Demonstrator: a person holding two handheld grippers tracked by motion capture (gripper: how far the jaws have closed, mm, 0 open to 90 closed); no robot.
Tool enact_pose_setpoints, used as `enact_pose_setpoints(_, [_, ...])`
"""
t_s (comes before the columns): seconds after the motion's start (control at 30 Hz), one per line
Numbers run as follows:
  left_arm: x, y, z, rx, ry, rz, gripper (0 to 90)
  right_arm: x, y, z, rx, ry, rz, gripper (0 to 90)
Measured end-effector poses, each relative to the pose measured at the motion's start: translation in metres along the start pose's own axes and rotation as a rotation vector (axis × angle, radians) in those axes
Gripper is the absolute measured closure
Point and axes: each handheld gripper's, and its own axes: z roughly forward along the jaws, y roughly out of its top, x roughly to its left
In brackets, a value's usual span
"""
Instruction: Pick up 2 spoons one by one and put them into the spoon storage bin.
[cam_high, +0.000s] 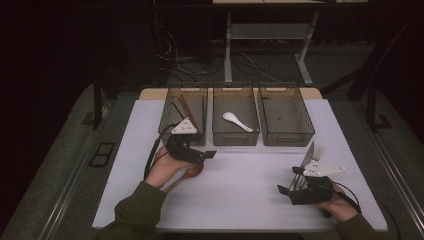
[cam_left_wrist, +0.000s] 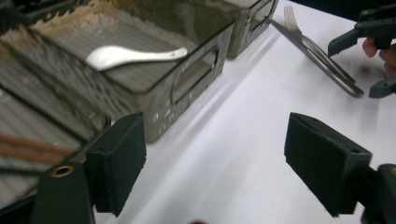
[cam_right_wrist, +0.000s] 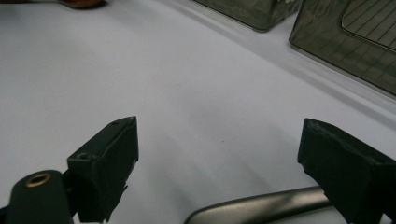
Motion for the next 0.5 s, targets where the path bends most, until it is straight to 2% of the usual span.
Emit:
enact_pose_setpoints(0.13, [-0.002, -0.011, -0.006, 0.01, 0.022, -0.008, 15.7, 0.0, 0.0, 0.0, -0.001, -0.002, 0.002, 12.1])
enact_pose_setpoints(0.27, [-0.004, -0.021, -0.011, 0.008, 0.026, -0.016, 14.5, 0.001, 0.0, -0.001, 0.0, -0.001, 0.003, 12.1])
enact_pose_setpoints(0.5, [-0.005, -0.04, -0.023, -0.021, 0.043, -0.038, 14.1, 0.001, 0.0, -0.001, 0.0, -0.002, 0.003, 12.1])
